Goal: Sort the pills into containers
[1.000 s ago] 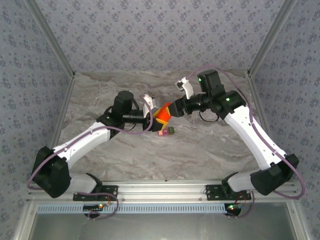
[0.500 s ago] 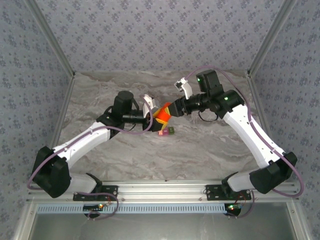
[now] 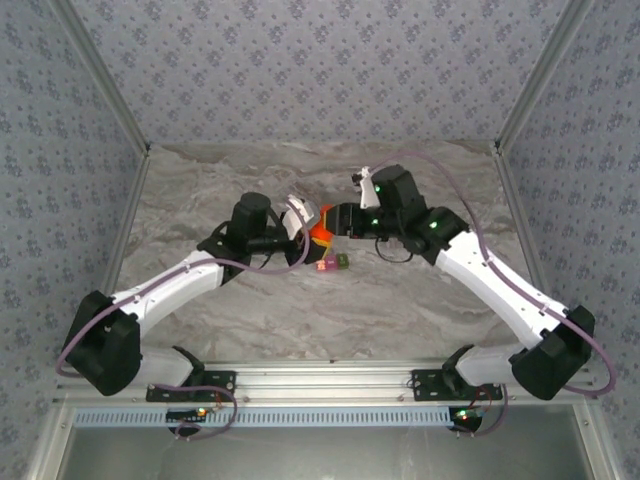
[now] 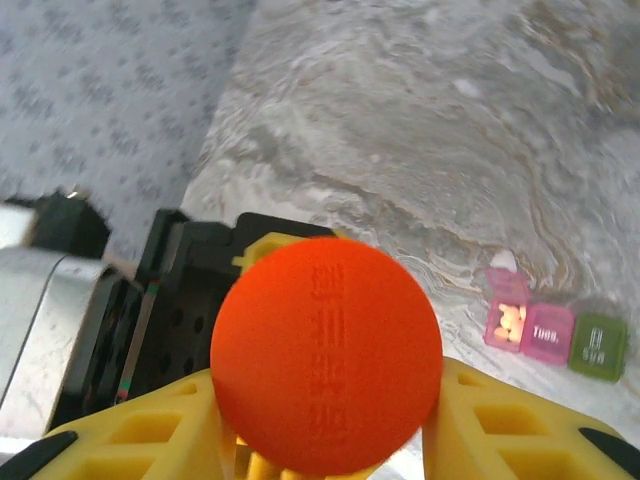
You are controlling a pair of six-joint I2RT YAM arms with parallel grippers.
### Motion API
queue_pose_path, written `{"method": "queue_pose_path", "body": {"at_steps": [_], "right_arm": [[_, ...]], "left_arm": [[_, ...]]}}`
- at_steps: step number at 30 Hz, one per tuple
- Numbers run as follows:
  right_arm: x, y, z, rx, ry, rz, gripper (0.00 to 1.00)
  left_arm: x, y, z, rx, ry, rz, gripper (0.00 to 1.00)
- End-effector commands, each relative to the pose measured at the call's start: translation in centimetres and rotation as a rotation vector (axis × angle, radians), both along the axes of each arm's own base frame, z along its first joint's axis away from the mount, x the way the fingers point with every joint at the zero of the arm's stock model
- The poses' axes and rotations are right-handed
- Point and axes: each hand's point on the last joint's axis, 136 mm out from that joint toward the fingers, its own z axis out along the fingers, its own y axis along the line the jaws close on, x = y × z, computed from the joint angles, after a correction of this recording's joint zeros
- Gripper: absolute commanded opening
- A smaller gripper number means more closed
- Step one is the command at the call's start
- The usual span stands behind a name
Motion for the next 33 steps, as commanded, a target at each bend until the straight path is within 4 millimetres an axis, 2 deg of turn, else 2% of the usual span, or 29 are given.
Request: {"method": "queue_pose_path", "body": {"at_steps": [1,4,6,10,14,17,19,22,28,33], "right_arm": [[1.1,1.8,-0.3,0.103,0.078,-0.221,0.32],[0.9,3.0,0.2,0.105,0.063,-0.223,0.32],[0.8,3.0,0.8,0.098,0.047,-0.22,0.36],[0.0,0.9,1.8,0.062,0.005,-0.208,0.64],[-0.4,-2.6,4.5,0.06,-0.114,-0.184,0.77],[-1.5,-4.0,6.8,0.102,-0.206,-0.072,0.78],[-1.9,-5.1,7.5,0.091,-0.237,-0.023,0.77],[-2.4,-5.5,9.0,0.112,-0.291,0.097,0.76],[-2.6,-3.9,9.9,0.091,-0.335,0.35,0.76],[-3.7,-2.2,9.1,0.034,-0.289,0.487,0.75]], "left_arm": [[1.3,-1.8,4.8,-0.079,-0.236,0.043,0.0],[1.3,-2.3,4.2,-0.078,-0.218,0.038,0.0],[1.4,-2.3,4.1,-0.084,-0.219,0.044,0.0],[1.4,-1.9,4.2,-0.096,-0.234,0.058,0.0],[0.9,-1.6,4.4,-0.102,-0.228,0.036,0.0],[0.0,-1.4,4.8,-0.106,-0.223,0.002,0.0],[-0.4,-1.2,5.2,-0.116,-0.224,-0.022,0.0],[-1.4,-1.2,5.6,-0.131,-0.207,-0.081,0.0],[-3.3,-1.7,6.5,-0.157,-0.129,-0.212,0.0],[-4.0,-2.2,6.5,-0.149,-0.068,-0.272,0.0]]}}
